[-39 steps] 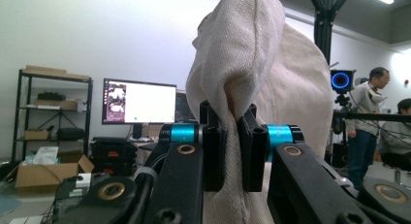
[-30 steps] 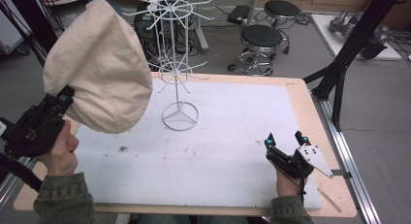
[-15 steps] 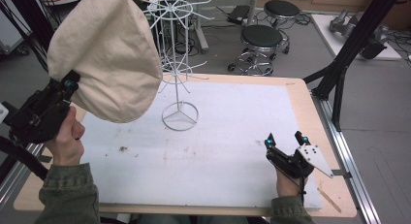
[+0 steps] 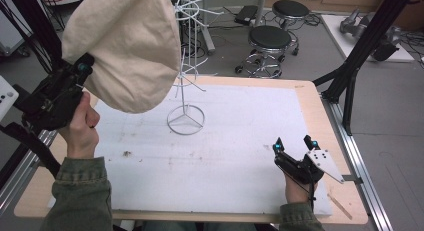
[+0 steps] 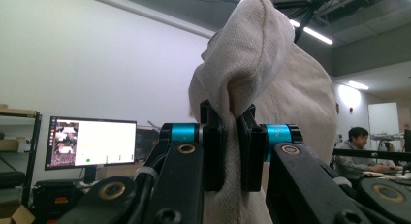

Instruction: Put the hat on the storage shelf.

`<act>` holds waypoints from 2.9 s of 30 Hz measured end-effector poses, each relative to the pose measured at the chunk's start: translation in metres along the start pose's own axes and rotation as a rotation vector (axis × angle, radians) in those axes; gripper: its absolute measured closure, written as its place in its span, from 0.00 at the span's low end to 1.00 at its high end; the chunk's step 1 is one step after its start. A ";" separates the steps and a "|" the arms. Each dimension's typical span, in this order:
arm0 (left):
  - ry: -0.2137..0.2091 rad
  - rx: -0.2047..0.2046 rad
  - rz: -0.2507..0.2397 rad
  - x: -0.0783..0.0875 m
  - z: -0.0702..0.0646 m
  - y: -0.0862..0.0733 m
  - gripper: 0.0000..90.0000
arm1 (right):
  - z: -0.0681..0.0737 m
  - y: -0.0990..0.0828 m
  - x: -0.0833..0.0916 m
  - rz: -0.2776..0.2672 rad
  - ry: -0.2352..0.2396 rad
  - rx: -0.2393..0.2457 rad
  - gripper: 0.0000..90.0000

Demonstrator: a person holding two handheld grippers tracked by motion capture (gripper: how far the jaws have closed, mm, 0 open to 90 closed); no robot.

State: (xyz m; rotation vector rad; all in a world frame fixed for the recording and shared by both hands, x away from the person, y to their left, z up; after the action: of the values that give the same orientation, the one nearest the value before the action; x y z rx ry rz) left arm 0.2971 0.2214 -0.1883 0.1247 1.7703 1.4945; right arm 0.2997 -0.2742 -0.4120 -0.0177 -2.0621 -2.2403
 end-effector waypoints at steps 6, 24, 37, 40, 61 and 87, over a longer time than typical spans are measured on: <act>-0.018 0.014 -0.018 -0.013 -0.003 0.003 0.92 | 0.000 0.000 0.000 -0.002 0.001 0.003 0.09; -0.035 0.039 -0.009 -0.052 -0.012 -0.005 0.92 | -0.001 0.000 0.000 -0.001 0.006 0.005 0.09; 0.015 0.062 0.167 -0.058 -0.002 -0.058 0.92 | 0.000 0.000 0.000 0.002 0.010 0.003 0.09; 0.021 0.077 0.190 -0.054 0.000 -0.069 0.92 | 0.000 0.000 0.000 0.001 0.010 0.005 0.09; 0.058 0.113 0.202 -0.036 0.012 -0.090 0.92 | 0.000 0.000 0.000 0.004 0.011 0.008 0.09; 0.055 0.129 0.111 -0.029 0.018 -0.084 0.45 | 0.001 -0.001 0.000 0.005 0.010 0.011 0.09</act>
State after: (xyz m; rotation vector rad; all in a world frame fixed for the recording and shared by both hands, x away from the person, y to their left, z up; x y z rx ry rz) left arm 0.3618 0.1945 -0.2460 0.2532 1.9313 1.4735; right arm 0.2998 -0.2736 -0.4126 -0.0107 -2.0669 -2.2216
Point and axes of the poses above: each handheld gripper's, and its own axes: x roughly backward along the jaws, y roughly out of its top, z roughly to its left, the point moved 5 cm from there along -x, roughly forward along the jaws, and after that the axes turned 5 degrees about -y, right-handed, at the moved point
